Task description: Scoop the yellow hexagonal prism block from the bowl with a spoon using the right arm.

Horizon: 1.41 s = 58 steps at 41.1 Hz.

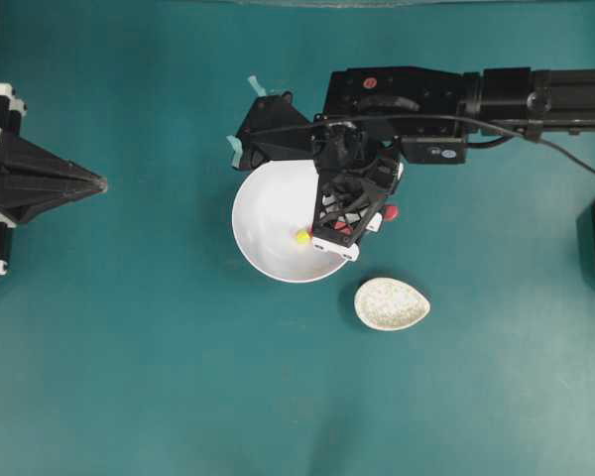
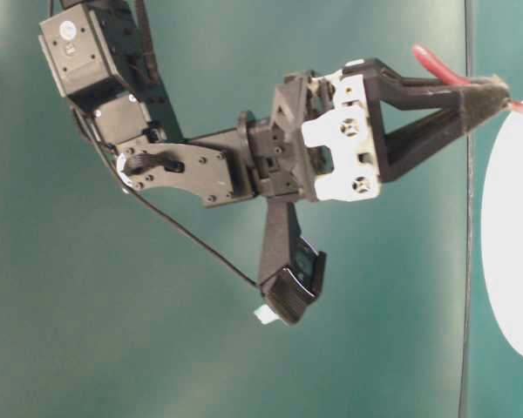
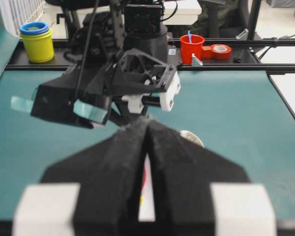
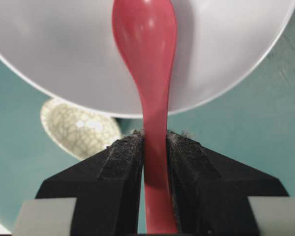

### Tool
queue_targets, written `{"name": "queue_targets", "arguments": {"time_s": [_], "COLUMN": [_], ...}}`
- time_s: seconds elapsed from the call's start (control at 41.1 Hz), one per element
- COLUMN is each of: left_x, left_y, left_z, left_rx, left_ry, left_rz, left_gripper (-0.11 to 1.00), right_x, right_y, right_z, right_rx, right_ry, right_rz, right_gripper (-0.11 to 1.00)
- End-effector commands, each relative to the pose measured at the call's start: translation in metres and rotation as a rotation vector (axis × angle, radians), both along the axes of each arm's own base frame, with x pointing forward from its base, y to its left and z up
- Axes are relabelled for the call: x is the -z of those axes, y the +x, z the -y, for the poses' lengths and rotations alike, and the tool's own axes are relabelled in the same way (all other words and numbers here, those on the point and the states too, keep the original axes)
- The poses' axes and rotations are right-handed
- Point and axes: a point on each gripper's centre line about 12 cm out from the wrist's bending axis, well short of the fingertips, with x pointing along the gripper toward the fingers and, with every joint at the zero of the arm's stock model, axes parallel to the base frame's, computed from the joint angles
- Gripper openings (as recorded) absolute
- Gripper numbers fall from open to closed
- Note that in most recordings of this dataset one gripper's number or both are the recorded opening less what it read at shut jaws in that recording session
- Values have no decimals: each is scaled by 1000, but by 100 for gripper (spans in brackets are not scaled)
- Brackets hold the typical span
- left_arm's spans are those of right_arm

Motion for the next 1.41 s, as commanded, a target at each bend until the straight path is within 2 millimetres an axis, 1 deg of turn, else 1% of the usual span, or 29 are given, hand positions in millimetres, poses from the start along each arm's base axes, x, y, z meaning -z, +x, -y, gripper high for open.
{"name": "queue_targets", "arguments": {"time_s": [0.0, 0.146, 0.462, 0.754, 0.972, 1.191, 1.264, 1.313, 1.386], "left_x": [-12, -12, -12, -12, -11, -11, -11, -11, -10], "left_y": [2, 2, 2, 2, 2, 2, 2, 3, 3], "left_z": [1, 1, 1, 1, 1, 1, 1, 1, 1], "left_rx": [3, 3, 3, 3, 3, 3, 3, 3, 3], "left_ry": [3, 3, 2, 3, 3, 3, 3, 3, 3], "left_rz": [35, 35, 37, 35, 34, 34, 32, 31, 29], "left_gripper": [2, 2, 2, 2, 2, 2, 2, 2, 2], "right_x": [-11, -7, -5, -11, -28, -49, -56, -60, -68], "right_y": [6, 10, 18, 33, 43, 42, 40, 38, 35], "right_z": [0, 1, 1, 5, 7, 11, 12, 12, 13], "right_rx": [1, 4, 17, 1, -7, -25, -27, -27, -26], "right_ry": [-4, -10, -17, -40, -59, -94, -104, -109, -117], "right_rz": [51, 70, 138, 246, 298, 309, 307, 307, 312], "right_gripper": [22, 21, 21, 20, 20, 18, 16, 11, 9]}}
